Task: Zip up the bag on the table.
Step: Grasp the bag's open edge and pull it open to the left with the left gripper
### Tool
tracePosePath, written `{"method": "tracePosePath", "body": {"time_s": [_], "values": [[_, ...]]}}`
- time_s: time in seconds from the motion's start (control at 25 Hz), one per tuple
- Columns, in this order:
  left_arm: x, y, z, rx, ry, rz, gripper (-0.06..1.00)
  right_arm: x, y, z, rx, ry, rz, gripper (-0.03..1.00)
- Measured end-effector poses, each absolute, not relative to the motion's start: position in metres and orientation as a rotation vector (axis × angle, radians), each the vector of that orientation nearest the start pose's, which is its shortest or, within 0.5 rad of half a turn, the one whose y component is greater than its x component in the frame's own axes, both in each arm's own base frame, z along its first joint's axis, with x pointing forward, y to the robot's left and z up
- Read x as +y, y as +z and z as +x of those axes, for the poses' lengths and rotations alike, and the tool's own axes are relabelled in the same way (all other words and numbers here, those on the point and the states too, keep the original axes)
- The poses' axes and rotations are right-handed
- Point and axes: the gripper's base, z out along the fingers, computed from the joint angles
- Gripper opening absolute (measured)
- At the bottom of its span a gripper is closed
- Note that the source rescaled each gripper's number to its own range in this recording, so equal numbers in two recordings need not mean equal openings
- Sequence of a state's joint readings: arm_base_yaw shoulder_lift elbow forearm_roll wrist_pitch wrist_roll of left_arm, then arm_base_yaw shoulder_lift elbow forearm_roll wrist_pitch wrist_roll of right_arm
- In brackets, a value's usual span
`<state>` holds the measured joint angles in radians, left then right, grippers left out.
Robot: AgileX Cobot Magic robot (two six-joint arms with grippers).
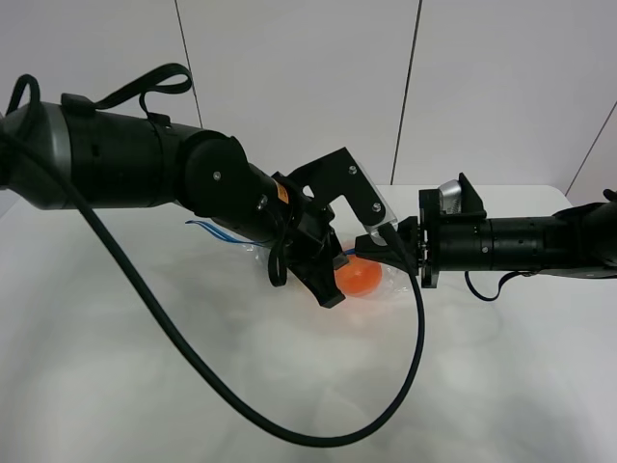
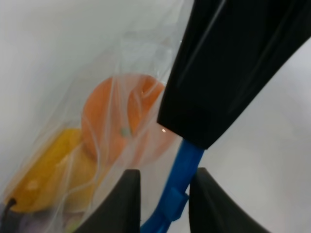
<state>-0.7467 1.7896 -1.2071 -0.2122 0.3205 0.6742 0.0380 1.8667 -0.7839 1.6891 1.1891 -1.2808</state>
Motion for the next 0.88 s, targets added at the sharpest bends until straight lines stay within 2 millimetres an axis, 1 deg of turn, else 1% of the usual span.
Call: {"method": "tracePosePath", "body": {"time_s": [0.04, 0.12, 0.2, 0.32, 0.36, 0.56, 0.88], "values": [[-0.2712, 0.2247, 0.2842, 1.938, -0.208, 1.393, 0.43, 0.0953, 0.1605, 0.2975, 2.245, 1.663, -0.035, 0.0], [-0.2711, 0.2247, 0.2841, 1.938, -0.208, 1.393, 0.38, 0.0953, 0.1605, 0.2976, 2.244, 1.663, -0.034, 0.0], [-0.2711, 0.2247, 0.2842, 1.938, -0.208, 1.394, 0.28, 0.0952, 0.1606, 0.2977, 2.243, 1.663, -0.032, 0.0], [-0.2714, 0.2247, 0.2839, 1.937, -0.208, 1.395, 0.05, 0.0952, 0.1608, 0.2982, 2.239, 1.663, -0.024, 0.0], [-0.2714, 0.2247, 0.2838, 1.937, -0.208, 1.395, 0.01, 0.0952, 0.1609, 0.2982, 2.238, 1.664, -0.023, 0.0], [-0.2713, 0.2247, 0.284, 1.933, -0.203, 1.401, 0.0, 0.0951, 0.1608, 0.2983, 2.239, 1.663, -0.023, 0.0], [-0.2697, 0.2235, 0.2838, 1.91, -0.158, 1.457, 0.0, 0.0957, 0.1608, 0.2982, 2.238, 1.661, -0.027, 0.0]]}}
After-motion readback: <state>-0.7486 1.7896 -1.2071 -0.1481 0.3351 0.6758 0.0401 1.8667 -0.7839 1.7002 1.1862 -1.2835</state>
